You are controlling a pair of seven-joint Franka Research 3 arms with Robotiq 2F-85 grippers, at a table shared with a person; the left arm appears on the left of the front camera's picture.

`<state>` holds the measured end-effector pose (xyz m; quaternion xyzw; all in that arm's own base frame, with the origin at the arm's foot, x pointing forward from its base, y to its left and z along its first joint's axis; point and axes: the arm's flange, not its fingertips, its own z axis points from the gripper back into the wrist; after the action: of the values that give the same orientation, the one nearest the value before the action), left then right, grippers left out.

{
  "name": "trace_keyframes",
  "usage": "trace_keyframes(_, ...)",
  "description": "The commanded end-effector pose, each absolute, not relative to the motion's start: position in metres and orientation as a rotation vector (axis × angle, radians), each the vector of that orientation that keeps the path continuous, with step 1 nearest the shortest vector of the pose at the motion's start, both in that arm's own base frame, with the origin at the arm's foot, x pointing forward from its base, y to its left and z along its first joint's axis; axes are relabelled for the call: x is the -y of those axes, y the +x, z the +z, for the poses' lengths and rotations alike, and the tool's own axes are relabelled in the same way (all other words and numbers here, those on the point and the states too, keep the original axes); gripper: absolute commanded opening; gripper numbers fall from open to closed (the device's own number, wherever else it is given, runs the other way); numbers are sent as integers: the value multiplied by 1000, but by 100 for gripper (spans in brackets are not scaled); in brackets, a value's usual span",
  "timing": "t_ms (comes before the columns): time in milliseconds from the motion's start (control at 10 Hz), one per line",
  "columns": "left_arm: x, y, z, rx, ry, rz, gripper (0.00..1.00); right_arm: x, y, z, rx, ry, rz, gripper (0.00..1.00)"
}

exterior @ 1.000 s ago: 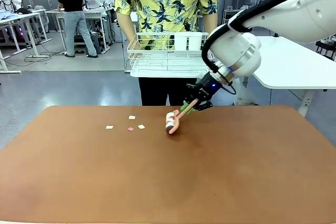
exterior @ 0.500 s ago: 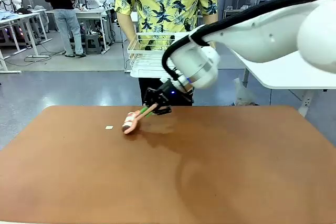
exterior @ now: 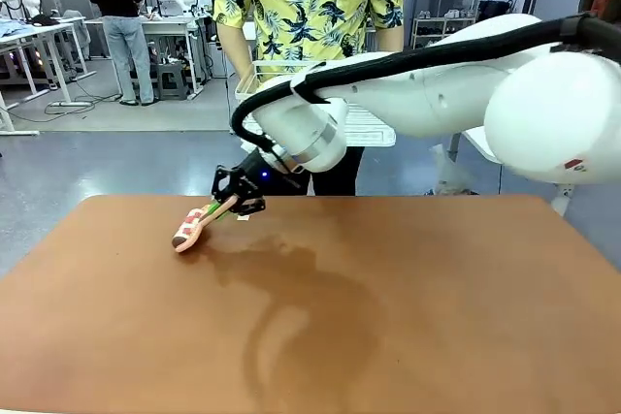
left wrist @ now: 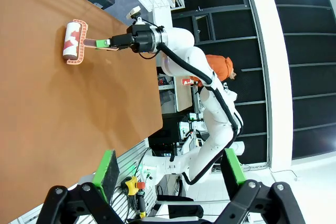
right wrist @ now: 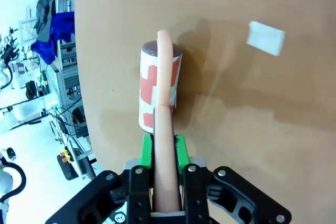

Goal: Clean the table.
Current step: Clean the table with the Lint Roller when the human lifts the Dish drying rack.

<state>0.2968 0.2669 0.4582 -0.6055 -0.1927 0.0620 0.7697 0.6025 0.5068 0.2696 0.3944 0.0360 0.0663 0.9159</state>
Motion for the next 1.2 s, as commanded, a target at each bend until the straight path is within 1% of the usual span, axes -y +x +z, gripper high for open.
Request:
trace_keyframes(0, -270, 296, 460, 443, -1332, 116, 100, -542, 575, 225, -207, 689, 232, 21)
trace_keyframes(100, -270, 296, 460, 443, -1332, 116, 100, -544, 581, 231, -210, 705, 200, 21)
trace_keyframes(300, -270, 296, 460, 443, -1332, 116, 100, -532, 593, 255, -159, 740, 180, 21)
trace_keyframes(400, -270, 296, 460, 443, -1332, 116, 100, -525, 595, 264, -165, 758, 164, 21)
trace_keyframes(600, -270, 296, 460, 443, -1332, 116, 100, -504, 604, 299, -148, 794, 161, 21)
trace_keyframes(700, -270, 296, 460, 443, -1332, 116, 100, -489, 605, 323, -205, 788, 203, 21)
trace_keyframes(800, -270, 296, 460, 443, -1332, 116, 100, -453, 606, 363, -309, 845, 211, 21)
trace_keyframes(1000, -270, 296, 460, 443, -1332, 116, 100, -362, 601, 422, -265, 801, 201, 21)
trace_keyframes(1100, -270, 296, 460, 443, -1332, 116, 100, -308, 587, 447, -198, 740, 195, 21)
